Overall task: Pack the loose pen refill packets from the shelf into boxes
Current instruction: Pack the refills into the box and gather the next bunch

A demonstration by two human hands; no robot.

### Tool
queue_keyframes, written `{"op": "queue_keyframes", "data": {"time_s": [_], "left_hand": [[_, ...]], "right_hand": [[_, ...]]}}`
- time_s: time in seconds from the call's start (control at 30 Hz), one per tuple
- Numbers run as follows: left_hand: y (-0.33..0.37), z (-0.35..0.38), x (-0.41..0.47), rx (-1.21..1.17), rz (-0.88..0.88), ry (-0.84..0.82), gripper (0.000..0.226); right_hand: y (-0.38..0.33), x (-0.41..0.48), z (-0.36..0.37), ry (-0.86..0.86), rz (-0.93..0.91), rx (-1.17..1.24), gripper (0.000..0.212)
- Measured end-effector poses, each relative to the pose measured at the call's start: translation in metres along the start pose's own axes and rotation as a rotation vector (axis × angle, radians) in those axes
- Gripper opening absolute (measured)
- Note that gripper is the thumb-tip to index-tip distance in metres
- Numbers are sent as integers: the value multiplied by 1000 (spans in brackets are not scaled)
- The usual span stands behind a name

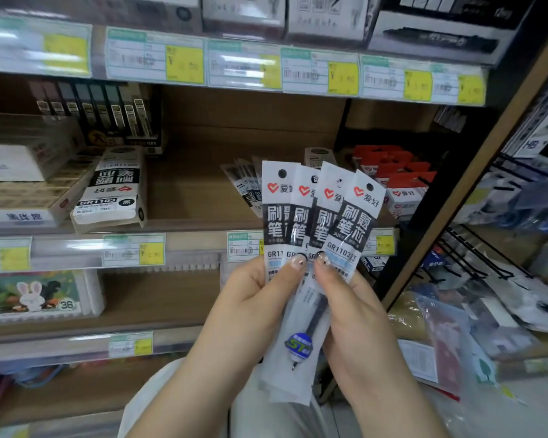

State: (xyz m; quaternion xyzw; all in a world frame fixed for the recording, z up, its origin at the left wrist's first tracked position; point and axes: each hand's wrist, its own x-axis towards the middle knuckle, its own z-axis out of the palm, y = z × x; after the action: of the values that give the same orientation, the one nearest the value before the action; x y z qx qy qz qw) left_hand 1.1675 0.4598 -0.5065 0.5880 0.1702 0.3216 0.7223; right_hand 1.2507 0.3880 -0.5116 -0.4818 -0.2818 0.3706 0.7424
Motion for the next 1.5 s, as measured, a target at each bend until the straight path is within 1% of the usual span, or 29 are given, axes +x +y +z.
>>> {"op": "queue_keyframes", "data": {"time_s": [0.1, 0.17, 0.33, 0.57, 0.63, 0.7, 0.8, 0.9, 1.0, 1.07, 1.13, 1.17, 1.2, 1.27, 1.33, 1.4, 1.47, 1.5], "left_hand": [[0, 2, 0, -80, -26, -30, 17], [-3, 3, 1, -124, -29, -4, 20], [-7, 7, 1, -24, 17, 43, 21], [-10, 11, -3, -57, 21, 61, 21], [-10, 12, -4, -103, 3, 60, 22], [-10, 12, -3, -155, -17, 60, 23], [-9, 14, -2, -197, -29, 74, 24], [-8, 15, -2, -186, -20, 90, 24], [-8, 16, -1, -154, -24, 139, 20], [-9, 15, -2, -229, -69, 199, 27], [-6, 14, 0, -348, -135, 216, 34], [-4, 14, 1, -349, -159, 231, 34], [-3, 14, 3, -293, -181, 260, 33], [-5, 12, 5, -94, -192, 323, 26], [-5, 13, 1, 13, -132, 317, 21], [-4, 13, -6, -2, -122, 291, 18], [-5, 13, -7, -42, -106, 286, 8], [-7, 14, -9, -84, -92, 290, 12]], "right_hand": [[-1, 2, -4, -11, -8, -28, 27], [-1, 4, -5, -7, -25, -35, 25], [1, 6, -7, -3, -82, -96, 20], [1, 4, -7, -10, -138, -125, 23], [1, 3, -8, -3, -142, -121, 29], [1, 2, -9, 10, -143, -113, 30], [0, 2, -7, 15, -160, -77, 25], [0, 2, -7, 28, -173, -62, 17], [1, 2, -8, 32, -162, -34, 20], [1, 2, -9, 44, -150, 2, 21], [1, 1, -9, 63, -145, 1, 21], [1, 1, -10, 70, -141, -5, 21], [1, 0, -10, 72, -137, -9, 21], [0, -1, -11, 66, -135, -15, 22], [-1, -3, -11, 62, -141, -23, 22], [-1, -3, -11, 69, -150, -33, 22], [-2, -3, -10, 73, -161, -40, 22], [-2, -4, -10, 74, -164, -40, 21]]}}
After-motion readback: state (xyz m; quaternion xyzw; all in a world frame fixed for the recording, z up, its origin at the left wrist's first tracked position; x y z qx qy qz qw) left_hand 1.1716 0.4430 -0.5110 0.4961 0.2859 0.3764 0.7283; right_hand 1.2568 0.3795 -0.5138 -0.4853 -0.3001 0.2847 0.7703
